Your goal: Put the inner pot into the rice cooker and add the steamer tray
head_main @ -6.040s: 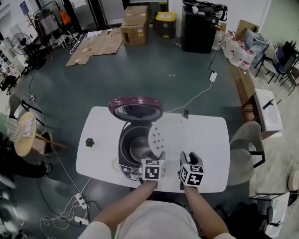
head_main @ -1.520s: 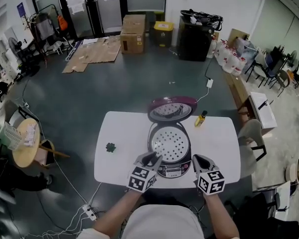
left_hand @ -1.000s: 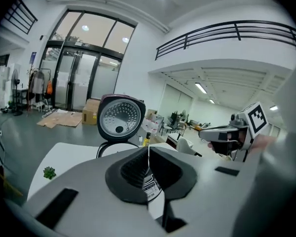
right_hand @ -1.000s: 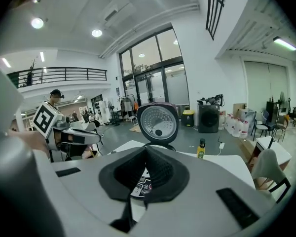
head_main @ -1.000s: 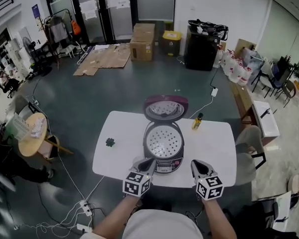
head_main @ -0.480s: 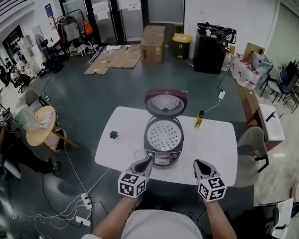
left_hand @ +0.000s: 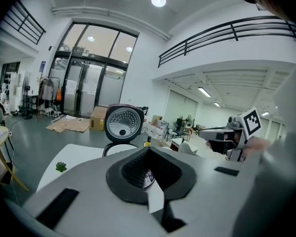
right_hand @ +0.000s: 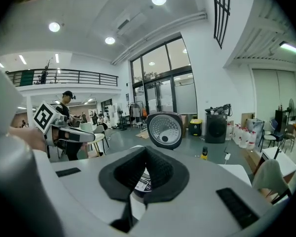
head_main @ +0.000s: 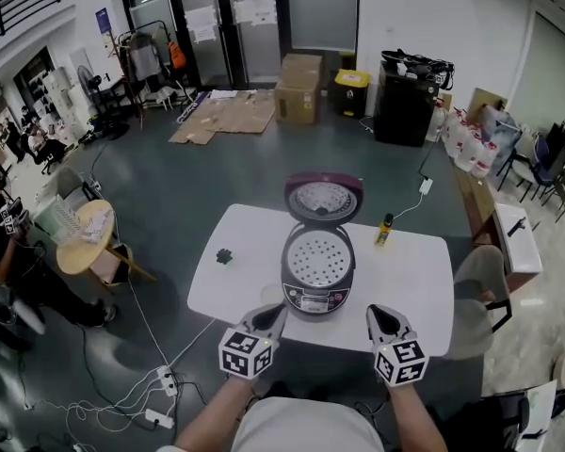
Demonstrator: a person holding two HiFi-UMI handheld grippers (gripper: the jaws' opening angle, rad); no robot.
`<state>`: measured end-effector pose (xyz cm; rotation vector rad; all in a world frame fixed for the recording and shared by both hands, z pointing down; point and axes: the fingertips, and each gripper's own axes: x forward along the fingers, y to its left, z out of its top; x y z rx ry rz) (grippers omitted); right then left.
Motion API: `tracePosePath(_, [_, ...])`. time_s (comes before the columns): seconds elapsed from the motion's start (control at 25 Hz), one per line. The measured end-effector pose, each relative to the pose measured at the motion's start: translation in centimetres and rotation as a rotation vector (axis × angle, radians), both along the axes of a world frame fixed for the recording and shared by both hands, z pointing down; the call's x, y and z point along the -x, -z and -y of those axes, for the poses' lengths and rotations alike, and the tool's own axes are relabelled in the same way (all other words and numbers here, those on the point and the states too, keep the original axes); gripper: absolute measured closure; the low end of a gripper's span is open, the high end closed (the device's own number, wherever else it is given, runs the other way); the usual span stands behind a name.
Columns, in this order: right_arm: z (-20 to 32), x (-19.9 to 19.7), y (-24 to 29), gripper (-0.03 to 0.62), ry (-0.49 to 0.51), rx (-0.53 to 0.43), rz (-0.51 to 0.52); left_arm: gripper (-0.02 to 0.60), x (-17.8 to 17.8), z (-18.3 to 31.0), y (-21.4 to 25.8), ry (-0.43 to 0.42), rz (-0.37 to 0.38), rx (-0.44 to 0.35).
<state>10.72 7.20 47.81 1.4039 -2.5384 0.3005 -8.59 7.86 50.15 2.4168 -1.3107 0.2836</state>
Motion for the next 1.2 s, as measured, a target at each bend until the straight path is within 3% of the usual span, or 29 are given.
tracePosePath(0.32, [0.3, 0.9, 0.5, 0.583, -0.046, -0.003, -0.006, 0.568, 2.2, 0.6, 0.1, -0.012, -0.019, 0.004])
tracePosePath(1.2, [0.9, 2.2, 0.9, 0.583, -0.068, 0.018, 0.033, 0.568, 2.3, 2.0, 0.2, -0.048, -0.057, 0.019])
